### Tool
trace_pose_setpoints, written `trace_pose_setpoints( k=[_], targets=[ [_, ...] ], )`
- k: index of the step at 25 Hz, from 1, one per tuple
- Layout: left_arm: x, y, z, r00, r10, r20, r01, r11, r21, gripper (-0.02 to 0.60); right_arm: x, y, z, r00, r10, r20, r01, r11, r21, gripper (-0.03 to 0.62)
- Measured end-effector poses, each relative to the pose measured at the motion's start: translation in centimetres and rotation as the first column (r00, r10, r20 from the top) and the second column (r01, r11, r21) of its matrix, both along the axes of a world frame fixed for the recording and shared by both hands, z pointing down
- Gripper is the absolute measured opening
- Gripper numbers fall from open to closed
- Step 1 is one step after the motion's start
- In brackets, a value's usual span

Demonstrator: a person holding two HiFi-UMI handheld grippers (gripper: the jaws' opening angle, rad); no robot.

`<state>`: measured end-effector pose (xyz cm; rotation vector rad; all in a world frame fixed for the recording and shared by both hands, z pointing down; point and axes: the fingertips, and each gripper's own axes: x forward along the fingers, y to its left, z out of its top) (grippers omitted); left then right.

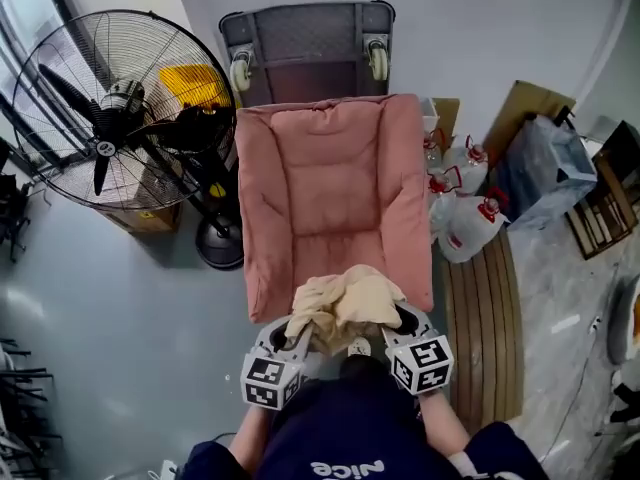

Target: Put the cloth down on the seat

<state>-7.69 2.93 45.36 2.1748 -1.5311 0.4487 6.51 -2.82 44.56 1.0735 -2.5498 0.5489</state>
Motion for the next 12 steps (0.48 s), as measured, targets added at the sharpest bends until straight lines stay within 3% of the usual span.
trace_pose_setpoints(
  k=[6, 12],
  targets=[
    [2.0, -6.2, -0.4, 0.998, -0.063, 0.0, 0.063, 0.998, 0.019, 0.103, 1.5, -6.6, -0.4, 0.998, -0.07, -0.006, 0.07, 0.998, 0.011, 0.084],
    [2.2, -8.8, -0.3, 0.996, -0.087, 0.013, 0.087, 0.996, 0.015, 0.103, 2.4, -10.1, 0.7, 0.997, -0.071, 0.001, 0.071, 0.997, -0.016, 0.084]
  ],
)
